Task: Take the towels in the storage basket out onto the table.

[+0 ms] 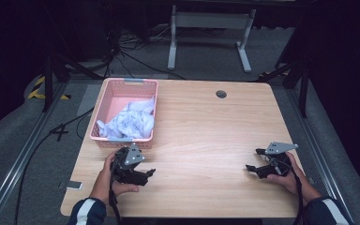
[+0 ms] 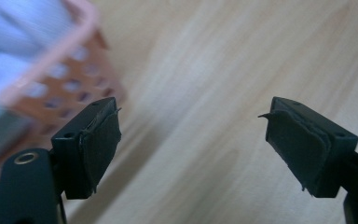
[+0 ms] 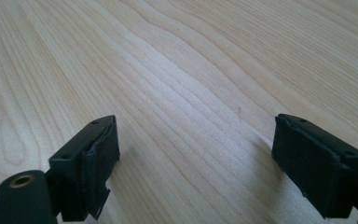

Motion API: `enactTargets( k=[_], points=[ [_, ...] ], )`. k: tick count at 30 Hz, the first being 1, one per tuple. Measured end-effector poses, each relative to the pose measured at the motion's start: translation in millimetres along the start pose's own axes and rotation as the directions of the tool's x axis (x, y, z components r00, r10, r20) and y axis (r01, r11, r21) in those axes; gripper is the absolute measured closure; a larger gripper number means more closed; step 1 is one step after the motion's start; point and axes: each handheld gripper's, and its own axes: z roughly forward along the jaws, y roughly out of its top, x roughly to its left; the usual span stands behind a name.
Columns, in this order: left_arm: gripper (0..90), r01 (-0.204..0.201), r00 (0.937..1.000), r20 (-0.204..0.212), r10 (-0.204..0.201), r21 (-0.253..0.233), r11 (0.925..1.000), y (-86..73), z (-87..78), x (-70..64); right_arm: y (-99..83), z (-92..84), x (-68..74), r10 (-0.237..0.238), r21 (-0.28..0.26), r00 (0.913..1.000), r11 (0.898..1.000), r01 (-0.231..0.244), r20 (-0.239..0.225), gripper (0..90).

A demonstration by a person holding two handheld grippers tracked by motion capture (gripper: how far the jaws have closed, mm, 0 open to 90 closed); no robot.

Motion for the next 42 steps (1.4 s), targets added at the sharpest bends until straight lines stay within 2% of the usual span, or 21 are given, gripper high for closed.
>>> enactTargets(
  k=[2,5,6,7,9,12,13,16,20,21,22,23,25,27,30,31,34,37,39,42],
  points=[
    [17.6,-0.012,0.9993,-0.035,0.012,-0.012,0.9999,5.9,-8.3,7.9,0.1,0.1,-0.1,-0.002,-0.001,1.0,1.0,0.002,0.0,14.7],
    [17.0,-0.001,0.9973,-0.074,-0.002,-0.032,0.9995,15.9,-17.9,23.5,0.0,0.0,0.2,0.0,0.0,1.0,1.0,0.0,0.0,14.7],
    [16.6,-0.001,0.9973,-0.074,-0.002,-0.032,0.9995,15.9,-17.9,23.5,0.0,0.0,0.2,0.0,0.0,1.0,1.0,0.0,0.0,14.7],
    [16.7,0.02,0.9963,-0.083,-0.024,-0.048,0.9987,19.8,-20.9,31.1,-0.2,-0.2,0.5,0.001,0.0,1.0,1.0,-0.001,0.001,14.7],
    [16.7,0.029,0.9954,-0.089,-0.034,-0.061,0.9977,21.1,-21.2,33.8,-0.3,-0.3,0.4,-0.001,0.0,1.0,1.0,0.001,0.0,14.8],
    [16.8,0.033,0.994,-0.102,-0.037,-0.043,0.9985,26.4,-20.4,42.4,-0.3,-0.3,0.4,-0.001,0.0,1.0,1.0,0.001,0.0,14.7],
    [16.8,0.038,0.9924,-0.117,-0.041,-0.023,0.999,30.2,-20.2,50.5,-0.3,-0.3,0.5,-0.001,0.0,1.0,1.0,0.001,0.001,14.7],
    [16.1,0.049,0.9913,-0.121,-0.052,-0.024,0.9985,33.1,-20.5,58.5,-0.3,-0.3,0.5,-0.001,0.001,1.0,1.0,0.001,0.002,14.7],
    [15.9,0.068,0.9871,-0.146,-0.064,0.019,0.9975,39.4,-19.5,81.3,-0.3,-0.3,0.6,0.0,0.0,1.0,1.0,0.0,0.002,14.7],
    [15.9,0.075,0.9842,-0.163,-0.069,0.028,0.9968,40.2,-17.3,90.6,-0.4,-0.4,0.7,0.0,0.0,1.0,1.0,0.0,0.004,14.7],
    [15.8,0.075,0.9842,-0.163,-0.069,0.028,0.9968,40.2,-17.3,90.6,-0.4,-0.4,0.7,0.0,0.0,1.0,1.0,0.0,0.004,14.7],
    [15.8,0.078,0.9841,-0.164,-0.067,0.058,0.9953,41.6,-16.6,97.3,-0.4,-0.4,0.9,0.002,0.0,1.0,1.0,-0.002,0.003,14.7],
    [15.8,0.098,0.9845,-0.153,-0.087,0.071,0.9926,41.6,-10.5,108.3,-0.6,-0.7,1.1,0.003,0.001,1.0,1.0,-0.003,0.006,14.8],
    [15.9,0.095,0.9873,-0.138,-0.079,0.119,0.9883,42.4,-4.7,116.1,-1.0,-1.0,1.3,0.004,0.001,0.9999,1.0,-0.004,0.01,14.7],
    [16.0,0.099,0.9877,-0.136,-0.078,0.157,0.9827,43.2,7.8,126.5,-1.9,-2.0,1.8,0.009,0.0,0.9998,1.0,-0.009,0.015,14.7],
    [15.9,0.096,0.9887,-0.132,-0.071,0.189,0.9773,44.3,14.4,129.9,-2.4,-2.2,2.1,0.01,-0.002,0.9998,1.0,-0.01,0.02,14.7],
    [15.7,0.109,0.9889,-0.123,-0.083,0.225,0.9682,47.1,30.4,135.6,-3.3,-3.4,2.9,0.016,0.0,0.9996,1.0,-0.016,0.024,14.9],
    [15.3,0.107,0.9886,-0.13,-0.076,0.254,0.9612,52.1,42.5,140.8,-3.4,-3.4,2.9,0.016,0.0,0.9996,1.0,-0.016,0.024,14.9],
    [13.5,0.102,0.9896,-0.126,-0.07,0.264,0.9591,54.2,50.0,144.2,-3.4,-3.4,2.9,0.015,0.0,0.9996,1.0,-0.015,0.024,14.9],
    [9.3,0.092,0.9935,-0.093,-0.065,0.333,0.9384,57.2,62.1,149.2,-3.4,-3.4,2.9,0.015,0.0,0.9996,1.0,-0.015,0.024,14.9]
  ],
)
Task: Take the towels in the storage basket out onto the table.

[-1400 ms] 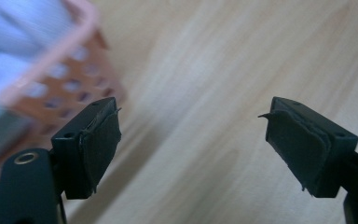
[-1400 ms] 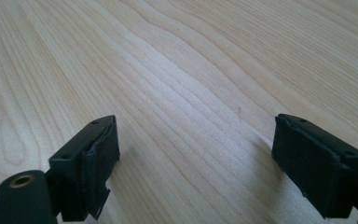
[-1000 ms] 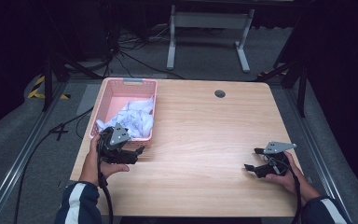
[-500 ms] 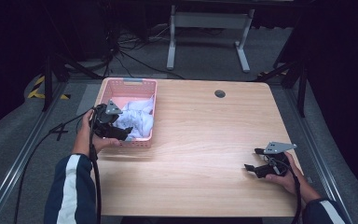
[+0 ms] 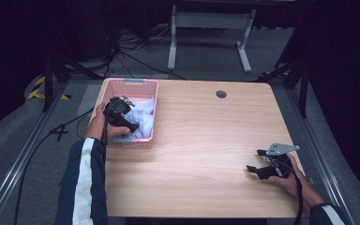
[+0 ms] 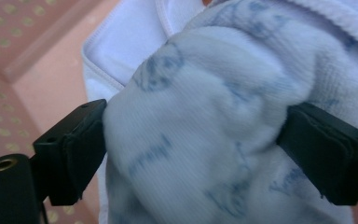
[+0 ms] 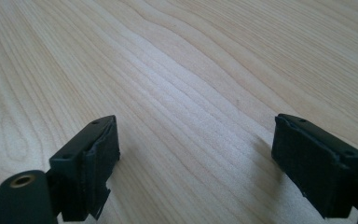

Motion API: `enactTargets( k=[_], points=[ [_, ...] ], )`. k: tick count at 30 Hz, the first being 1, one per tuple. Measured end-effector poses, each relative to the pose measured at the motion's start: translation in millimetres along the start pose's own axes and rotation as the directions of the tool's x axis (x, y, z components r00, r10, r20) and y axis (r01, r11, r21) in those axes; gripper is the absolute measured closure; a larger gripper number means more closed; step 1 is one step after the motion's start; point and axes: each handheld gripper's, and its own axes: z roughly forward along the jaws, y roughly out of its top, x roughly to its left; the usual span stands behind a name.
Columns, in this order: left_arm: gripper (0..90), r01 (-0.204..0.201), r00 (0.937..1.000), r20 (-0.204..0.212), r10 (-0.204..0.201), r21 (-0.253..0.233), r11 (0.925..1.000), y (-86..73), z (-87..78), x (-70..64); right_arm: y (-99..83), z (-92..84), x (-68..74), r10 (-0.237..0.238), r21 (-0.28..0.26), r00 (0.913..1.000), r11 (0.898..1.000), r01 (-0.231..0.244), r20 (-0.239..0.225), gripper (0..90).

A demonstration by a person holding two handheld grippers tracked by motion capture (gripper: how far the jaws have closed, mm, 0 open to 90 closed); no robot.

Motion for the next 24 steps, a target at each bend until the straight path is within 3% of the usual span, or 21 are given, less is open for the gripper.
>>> enactTargets(
  k=[4,7,11,15,16,20,24],
  points=[
    [0.0,-0.031,0.9994,0.018,0.03,0.066,0.9973,5.6,14.0,3.7,0.0,0.0,0.0,0.0,0.0,1.0,1.0,0.0,0.0,14.9],
    [0.0,-0.055,0.9968,0.064,0.047,0.116,0.9917,9.1,24.2,6.7,0.0,0.0,0.1,0.001,0.001,1.0,1.0,-0.001,-0.001,14.9],
    [0.0,-0.075,0.9926,0.106,0.059,0.148,0.9862,12.2,37.8,7.7,0.0,-0.1,0.3,0.003,0.001,1.0,1.0,-0.003,0.002,14.8],
    [0.0,-0.023,0.9855,0.169,-0.001,0.14,0.9899,9.4,49.0,13.2,0.1,0.0,0.5,0.007,0.001,1.0,1.0,-0.007,0.007,14.8],
    [0.0,-0.023,0.9855,0.169,-0.001,0.14,0.9899,9.4,49.0,13.2,0.1,0.0,0.5,0.008,0.001,0.9999,1.0,-0.008,0.008,14.8],
    [0.0,0.027,0.9716,0.228,-0.062,0.154,0.9877,6.5,56.5,17.9,0.1,0.2,1.0,0.013,0.0,0.9998,1.0,-0.013,0.014,14.8],
    [1.2,0.041,0.9684,0.237,-0.079,0.161,0.9861,6.3,57.7,19.2,0.1,0.0,1.2,0.014,0.001,0.9998,1.0,-0.014,0.015,14.8]
  ],
)
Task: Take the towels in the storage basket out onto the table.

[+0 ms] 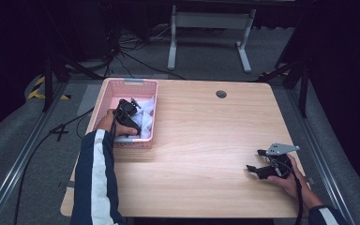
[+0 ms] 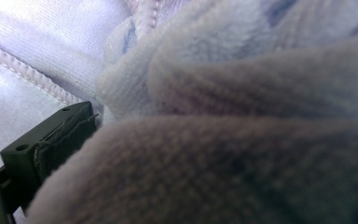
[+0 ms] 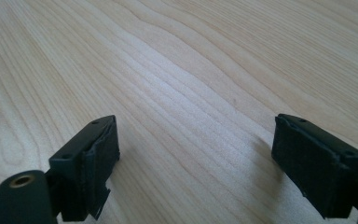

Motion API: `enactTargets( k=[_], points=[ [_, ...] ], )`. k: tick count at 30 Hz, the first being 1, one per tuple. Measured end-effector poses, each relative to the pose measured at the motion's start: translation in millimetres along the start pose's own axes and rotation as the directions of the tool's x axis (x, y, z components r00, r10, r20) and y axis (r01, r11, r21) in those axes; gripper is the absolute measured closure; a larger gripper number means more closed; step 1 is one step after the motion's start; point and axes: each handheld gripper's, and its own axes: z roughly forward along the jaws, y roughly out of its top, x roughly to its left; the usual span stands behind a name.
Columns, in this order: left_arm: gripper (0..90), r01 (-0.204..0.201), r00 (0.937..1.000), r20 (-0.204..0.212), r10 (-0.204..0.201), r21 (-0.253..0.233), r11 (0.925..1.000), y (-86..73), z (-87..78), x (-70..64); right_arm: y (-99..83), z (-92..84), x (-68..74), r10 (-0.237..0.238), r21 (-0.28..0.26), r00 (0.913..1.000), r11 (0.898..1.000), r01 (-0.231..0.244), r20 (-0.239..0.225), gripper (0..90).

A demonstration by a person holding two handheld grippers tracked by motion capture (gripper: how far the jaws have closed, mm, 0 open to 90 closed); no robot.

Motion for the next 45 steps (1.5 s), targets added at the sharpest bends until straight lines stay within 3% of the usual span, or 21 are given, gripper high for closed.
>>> enactTargets(
  k=[2,5,12,16,17,18,19,21,23,25,28,32,34,36,37,38,39,40,41,42,45],
  points=[
    [7.2,-0.006,1.0,0.004,0.006,-0.002,1.0,0.4,-1.8,-0.6,0.0,-0.1,0.1,0.001,0.0,1.0,1.0,-0.001,0.001,14.8],
    [29.7,-0.016,0.9997,0.019,0.017,-0.024,0.9996,0.6,-6.7,-1.2,0.0,-0.1,0.0,0.0,0.0,1.0,1.0,0.0,0.001,14.8],
    [45.6,-0.041,0.9991,-0.011,0.041,0.002,0.9992,4.4,-11.1,-7.1,0.0,0.0,0.1,0.001,0.0,1.0,1.0,-0.001,0.001,14.8],
    [51.3,-0.047,0.9966,-0.067,0.047,0.001,0.9989,5.8,-14.5,-11.7,-0.1,-0.3,0.1,0.001,0.0,1.0,1.0,-0.001,0.002,14.8],
    [52.4,-0.058,0.9946,-0.086,0.058,0.002,0.9983,6.3,-15.6,-12.8,-0.2,-0.3,0.2,0.001,0.0,1.0,1.0,-0.001,0.002,14.8],
    [54.3,-0.06,0.9867,-0.152,0.059,-0.005,0.9982,7.1,-19.1,-16.6,-0.2,-0.4,0.2,0.0,0.001,1.0,1.0,0.0,0.002,14.8],
    [55.2,-0.06,0.9867,-0.152,0.059,-0.005,0.9982,7.1,-19.1,-16.6,-0.2,-0.4,0.2,0.0,0.001,1.0,1.0,0.0,0.002,14.8],
    [56.0,-0.063,0.9765,-0.208,0.056,-0.026,0.9977,6.9,-23.3,-18.7,-0.3,-0.4,0.1,0.001,0.0,1.0,1.0,-0.001,0.002,14.8],
    [56.5,-0.055,0.9744,-0.221,0.042,-0.054,0.997,5.6,-27.3,-20.7,-0.2,-0.4,0.1,0.0,0.0,1.0,1.0,0.0,0.001,14.8],
    [57.1,-0.054,0.9639,-0.265,0.03,-0.082,0.9951,4.0,-31.8,-24.5,-0.2,-0.4,0.1,0.001,0.001,1.0,1.0,-0.001,0.001,14.8],
    [57.4,-0.054,0.9571,-0.289,0.013,-0.137,0.9891,1.3,-39.2,-28.7,-0.2,-0.4,0.1,0.001,0.001,1.0,1.0,-0.001,0.001,14.8],
    [57.9,-0.056,0.9455,-0.323,-0.039,-0.278,0.9591,-4.2,-55.2,-35.6,-0.2,-0.4,0.4,0.003,0.001,1.0,1.0,-0.003,0.004,14.8],
    [58.0,-0.069,0.9339,-0.355,-0.043,-0.297,0.9525,-4.9,-63.3,-39.9,-0.1,-0.3,0.4,0.003,0.001,1.0,1.0,-0.003,0.004,14.8],
    [58.2,-0.075,0.93,-0.364,-0.05,-0.322,0.9438,-5.9,-70.8,-43.0,0.4,0.3,0.3,0.002,0.0,1.0,1.0,-0.002,0.002,14.8],
    [58.3,-0.084,0.9245,-0.376,-0.062,-0.358,0.9301,-6.8,-79.1,-45.8,0.7,0.5,0.2,-0.001,0.001,1.0,1.0,0.001,-0.001,14.8],
    [58.4,-0.084,0.9245,-0.376,-0.062,-0.358,0.9301,-6.8,-79.1,-45.8,0.7,0.5,0.2,-0.001,0.001,1.0,1.0,0.001,-0.001,14.8],
    [58.4,-0.09,0.9204,-0.385,-0.068,-0.378,0.9214,-7.1,-83.6,-47.0,0.7,0.7,0.0,-0.003,-0.001,1.0,1.0,0.003,-0.001,14.8],
    [58.4,-0.087,0.9232,-0.375,-0.084,-0.416,0.9052,-7.4,-88.8,-48.1,0.7,0.6,0.1,-0.002,-0.001,1.0,1.0,0.002,-0.002,14.8],
    [58.4,-0.084,0.9245,-0.37,-0.09,-0.429,0.8994,-7.1,-96.7,-49.8,0.7,0.6,0.1,-0.001,0.0,1.0,1.0,0.001,-0.002,14.8],
    [58.5,-0.084,0.9245,-0.37,-0.09,-0.429,0.8994,-7.1,-96.7,-49.8,0.7,0.6,0.1,-0.002,0.0,1.0,1.0,0.002,-0.002,14.8],
    [58.5,-0.106,0.9138,-0.398,-0.082,-0.429,0.897,-5.1,-108.1,-53.6,0.7,0.6,0.2,-0.001,-0.001,1.0,1.0,0.001,-0.002,14.8]
  ],
)
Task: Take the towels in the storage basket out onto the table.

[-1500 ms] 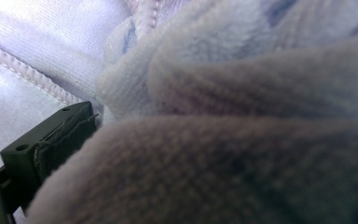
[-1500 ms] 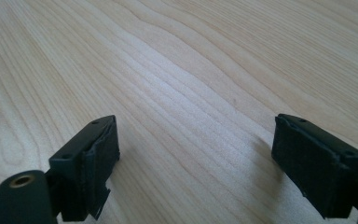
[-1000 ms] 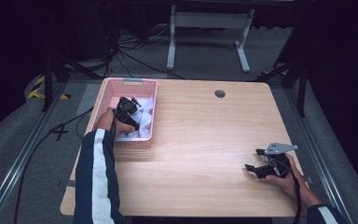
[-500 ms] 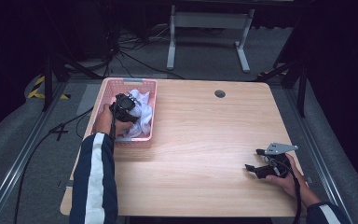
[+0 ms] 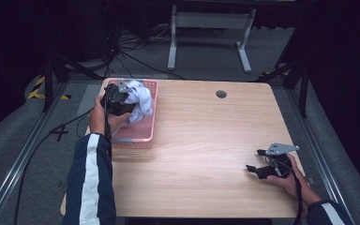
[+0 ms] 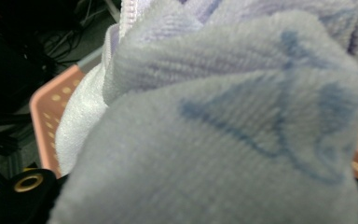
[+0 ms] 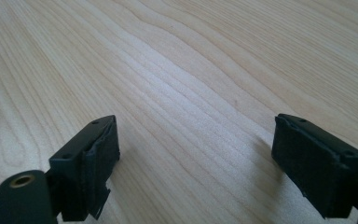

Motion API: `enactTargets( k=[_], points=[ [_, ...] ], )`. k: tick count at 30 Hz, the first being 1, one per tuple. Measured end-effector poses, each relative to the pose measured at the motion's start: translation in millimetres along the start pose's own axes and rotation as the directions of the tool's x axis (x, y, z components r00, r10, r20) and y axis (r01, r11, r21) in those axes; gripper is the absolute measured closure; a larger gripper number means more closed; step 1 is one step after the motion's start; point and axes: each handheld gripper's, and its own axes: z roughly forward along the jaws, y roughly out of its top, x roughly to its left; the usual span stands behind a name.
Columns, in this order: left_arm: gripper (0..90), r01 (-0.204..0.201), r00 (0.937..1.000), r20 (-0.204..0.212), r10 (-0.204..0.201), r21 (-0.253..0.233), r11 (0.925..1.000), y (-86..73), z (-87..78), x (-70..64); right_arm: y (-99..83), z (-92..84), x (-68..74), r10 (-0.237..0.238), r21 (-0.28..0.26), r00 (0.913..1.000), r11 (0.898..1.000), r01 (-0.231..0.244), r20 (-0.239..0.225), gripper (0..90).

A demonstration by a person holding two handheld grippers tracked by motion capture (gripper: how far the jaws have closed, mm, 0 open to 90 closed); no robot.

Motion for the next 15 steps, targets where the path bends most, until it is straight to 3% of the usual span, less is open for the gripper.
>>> enactTargets(
  k=[5,9,15],
  points=[
    [58.7,-0.019,0.9998,-0.002,0.019,-0.04,0.999,11.5,-13.4,-0.2,0.0,0.0,0.0,-0.001,0.0,1.0,1.0,0.001,0.0,14.8],
    [58.9,-0.05,0.9985,0.018,0.052,-0.089,0.9948,30.9,-28.9,-6.6,0.0,-0.1,0.1,0.0,0.001,1.0,1.0,0.0,0.001,14.8],
    [59.5,-0.086,0.9957,0.026,0.089,-0.103,0.991,53.8,-40.5,-18.5,-0.1,-0.1,0.3,0.003,0.001,1.0,1.0,-0.003,0.002,14.9]
  ],
)
